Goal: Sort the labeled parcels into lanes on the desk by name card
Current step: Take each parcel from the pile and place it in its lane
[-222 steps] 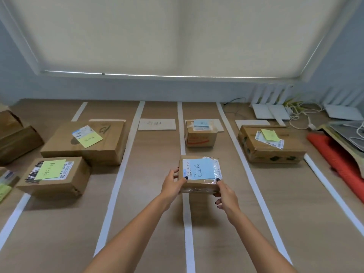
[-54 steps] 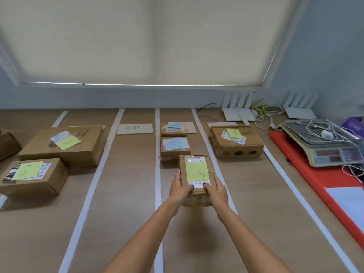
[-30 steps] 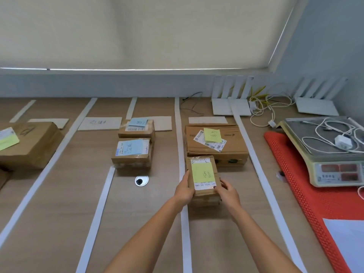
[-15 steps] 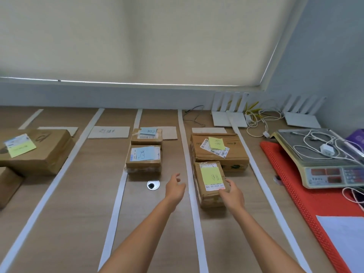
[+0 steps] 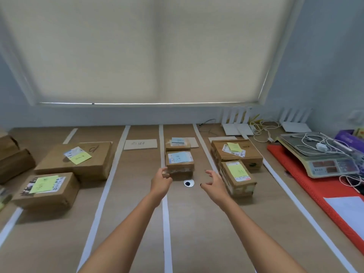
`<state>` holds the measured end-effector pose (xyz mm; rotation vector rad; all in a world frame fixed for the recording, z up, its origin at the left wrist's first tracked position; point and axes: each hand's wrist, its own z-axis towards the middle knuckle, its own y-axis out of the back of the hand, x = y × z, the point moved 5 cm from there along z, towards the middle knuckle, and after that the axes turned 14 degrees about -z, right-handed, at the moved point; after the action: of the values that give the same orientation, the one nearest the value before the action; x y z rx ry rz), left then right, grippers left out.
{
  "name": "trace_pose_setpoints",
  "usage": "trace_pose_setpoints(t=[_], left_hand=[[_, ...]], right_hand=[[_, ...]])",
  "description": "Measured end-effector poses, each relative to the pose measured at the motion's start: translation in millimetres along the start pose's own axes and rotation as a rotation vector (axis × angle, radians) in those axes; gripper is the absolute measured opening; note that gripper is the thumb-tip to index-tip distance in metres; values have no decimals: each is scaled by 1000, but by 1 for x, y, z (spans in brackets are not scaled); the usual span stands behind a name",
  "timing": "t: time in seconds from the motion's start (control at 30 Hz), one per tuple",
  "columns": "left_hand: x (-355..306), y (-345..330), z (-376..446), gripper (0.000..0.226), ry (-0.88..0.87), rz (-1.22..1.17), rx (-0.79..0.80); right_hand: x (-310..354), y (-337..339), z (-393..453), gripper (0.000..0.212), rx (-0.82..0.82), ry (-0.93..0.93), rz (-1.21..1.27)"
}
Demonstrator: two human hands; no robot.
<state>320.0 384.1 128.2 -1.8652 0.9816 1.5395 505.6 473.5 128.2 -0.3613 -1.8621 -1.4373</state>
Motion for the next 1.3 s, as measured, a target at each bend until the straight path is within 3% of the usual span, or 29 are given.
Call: trace_pose_setpoints(t=[0.33, 0.6, 0.87, 1.03, 1.3], left_hand=[[-14, 125, -33, 49, -40, 79, -80], [-20, 247, -28, 49, -83, 7, -138], [-4, 421, -5, 49, -85, 49, -40], [9, 540, -7, 46, -55, 68, -62], [-2, 643, -32, 46, -91, 61, -96]], right_hand=[[109, -77, -26, 53, 125, 157, 23], [201, -163, -49, 53, 170, 237, -51], [321, -297, -92, 51, 100, 194, 7], [401, -368, -130, 48, 134, 175, 42], [495, -434, -173, 48, 168, 185, 68]])
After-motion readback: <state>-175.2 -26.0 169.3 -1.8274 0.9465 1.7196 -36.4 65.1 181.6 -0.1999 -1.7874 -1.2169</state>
